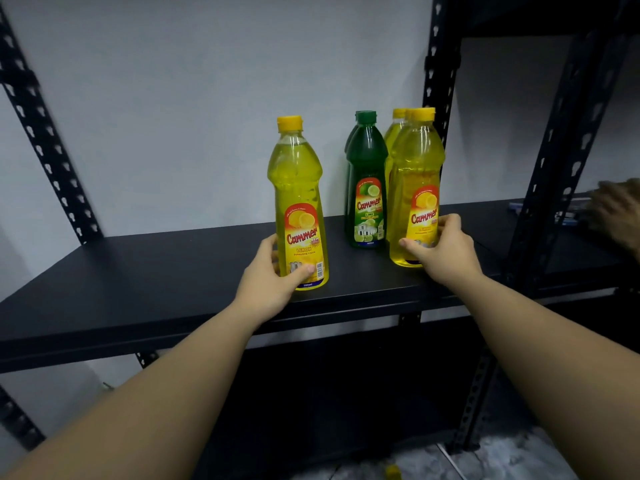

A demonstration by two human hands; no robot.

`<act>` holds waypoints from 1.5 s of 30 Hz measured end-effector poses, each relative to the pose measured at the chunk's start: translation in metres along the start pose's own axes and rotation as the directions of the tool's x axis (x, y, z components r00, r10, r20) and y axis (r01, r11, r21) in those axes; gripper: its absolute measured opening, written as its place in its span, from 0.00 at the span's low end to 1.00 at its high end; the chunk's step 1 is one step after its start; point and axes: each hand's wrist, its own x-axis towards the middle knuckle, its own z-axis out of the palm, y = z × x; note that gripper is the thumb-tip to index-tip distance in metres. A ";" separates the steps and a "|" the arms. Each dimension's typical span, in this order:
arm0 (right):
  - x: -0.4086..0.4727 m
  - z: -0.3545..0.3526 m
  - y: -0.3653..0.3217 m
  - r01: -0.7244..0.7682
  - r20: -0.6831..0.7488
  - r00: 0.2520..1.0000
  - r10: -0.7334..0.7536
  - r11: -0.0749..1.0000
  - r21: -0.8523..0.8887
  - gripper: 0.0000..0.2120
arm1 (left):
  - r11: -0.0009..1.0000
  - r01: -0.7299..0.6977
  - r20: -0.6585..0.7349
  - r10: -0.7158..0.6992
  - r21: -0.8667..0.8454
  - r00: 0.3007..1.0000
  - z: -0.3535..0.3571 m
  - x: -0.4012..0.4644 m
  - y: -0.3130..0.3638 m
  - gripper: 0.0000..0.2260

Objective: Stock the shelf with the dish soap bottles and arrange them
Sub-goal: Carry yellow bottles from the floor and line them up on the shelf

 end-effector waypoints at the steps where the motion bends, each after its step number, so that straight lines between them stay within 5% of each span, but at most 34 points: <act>1: 0.002 0.000 0.002 -0.003 -0.002 1.000 0.003 1.000 -0.007 0.38 | 1.000 -0.004 0.000 0.004 0.006 1.000 0.000 -0.001 0.000 0.37; 12: 0.002 0.009 0.011 0.008 -0.043 0.999 -0.009 1.000 -0.015 0.37 | 1.000 0.006 0.020 -0.006 0.011 1.000 0.000 -0.004 0.001 0.38; 19: -0.009 -0.004 0.012 -0.051 0.077 0.995 0.069 0.976 -0.210 0.41 | 0.999 0.037 0.015 -0.036 -0.026 0.999 0.001 -0.002 0.005 0.39; 26: -0.050 -0.003 0.030 0.132 0.026 0.991 -0.132 0.919 -0.373 0.47 | 0.999 0.023 0.072 -0.026 0.039 0.997 0.022 0.005 0.019 0.40; 32: -0.061 -0.001 0.036 0.160 0.081 0.987 -0.138 0.831 -0.533 0.56 | 0.996 -0.007 0.117 -0.003 0.084 0.993 0.049 0.015 0.030 0.40; 45: -0.061 0.002 0.039 0.162 0.068 0.986 -0.149 0.819 -0.550 0.56 | 0.995 -0.047 0.135 0.034 0.093 0.990 0.103 0.048 0.044 0.37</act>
